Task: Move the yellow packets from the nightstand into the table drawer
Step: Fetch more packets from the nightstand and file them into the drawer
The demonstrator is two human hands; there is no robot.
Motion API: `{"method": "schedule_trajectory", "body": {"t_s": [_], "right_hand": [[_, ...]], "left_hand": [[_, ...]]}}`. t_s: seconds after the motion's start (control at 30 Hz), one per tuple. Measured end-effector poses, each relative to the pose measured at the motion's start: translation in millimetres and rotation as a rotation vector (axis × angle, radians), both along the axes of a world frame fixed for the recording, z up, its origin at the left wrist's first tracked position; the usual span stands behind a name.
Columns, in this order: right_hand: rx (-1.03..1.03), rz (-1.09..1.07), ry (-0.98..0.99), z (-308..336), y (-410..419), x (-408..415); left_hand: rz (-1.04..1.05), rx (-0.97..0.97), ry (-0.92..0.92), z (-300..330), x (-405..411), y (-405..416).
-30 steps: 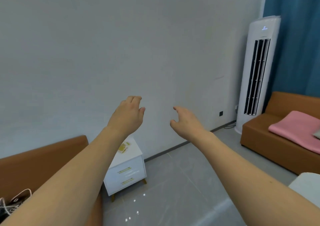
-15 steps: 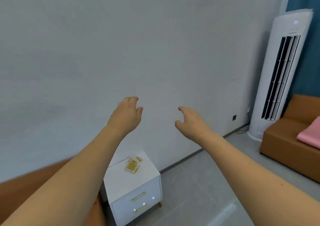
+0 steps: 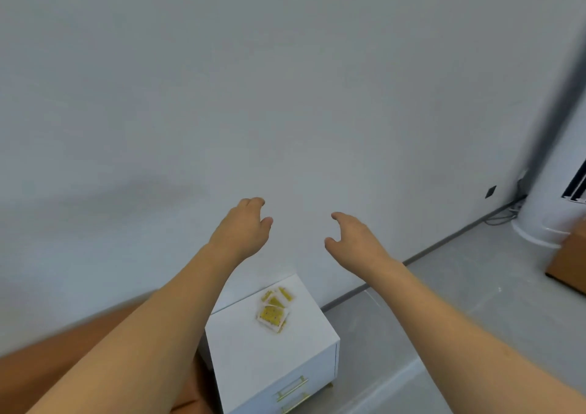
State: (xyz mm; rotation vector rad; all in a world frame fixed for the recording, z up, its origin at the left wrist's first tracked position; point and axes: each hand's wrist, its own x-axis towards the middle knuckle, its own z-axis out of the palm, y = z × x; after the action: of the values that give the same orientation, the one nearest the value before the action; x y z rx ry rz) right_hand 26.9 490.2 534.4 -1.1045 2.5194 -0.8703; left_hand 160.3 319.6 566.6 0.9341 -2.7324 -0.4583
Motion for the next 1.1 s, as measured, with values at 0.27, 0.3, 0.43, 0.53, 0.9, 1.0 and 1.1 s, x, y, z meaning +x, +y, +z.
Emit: {"method": "schedule_trajectory", "body": {"t_s": [0.27,0.3,0.43,0.53,0.9,1.0,1.1], "right_hand": [[0.222,-0.022,-0.120,-160.3,-169.0,-69.4],[0.250,-0.029,-0.141,-191.2,-186.2,-77.9],[0.350,-0.039,-0.236,-324.9,-235.2,-106.4],[0.400,-0.071,-0.287,-413.0,-251.6,-121.2],[0.502,-0.084,-0.400,-559.6,-250.7,-109.2],[0.504,-0.071,-0.403,-559.0,-256.9,-97.9],[0.455,-0.049,-0.386,-557.4,-275.1,-92.4]], "left_hand": [[0.115,0.389,-0.176,-191.3,-64.4,-181.4],[0.137,0.450,-0.207,-229.6,-71.8,-198.3],[0.216,0.714,-0.382,-396.9,-92.0,-239.6],[0.218,0.795,-0.477,-505.4,-106.4,-245.6],[-0.061,0.347,-0.436,-631.1,-124.8,-256.8],[0.027,0.409,-0.389,-631.0,-105.6,-255.5],[0.092,0.552,-0.386,-627.2,-84.0,-266.6]]}}
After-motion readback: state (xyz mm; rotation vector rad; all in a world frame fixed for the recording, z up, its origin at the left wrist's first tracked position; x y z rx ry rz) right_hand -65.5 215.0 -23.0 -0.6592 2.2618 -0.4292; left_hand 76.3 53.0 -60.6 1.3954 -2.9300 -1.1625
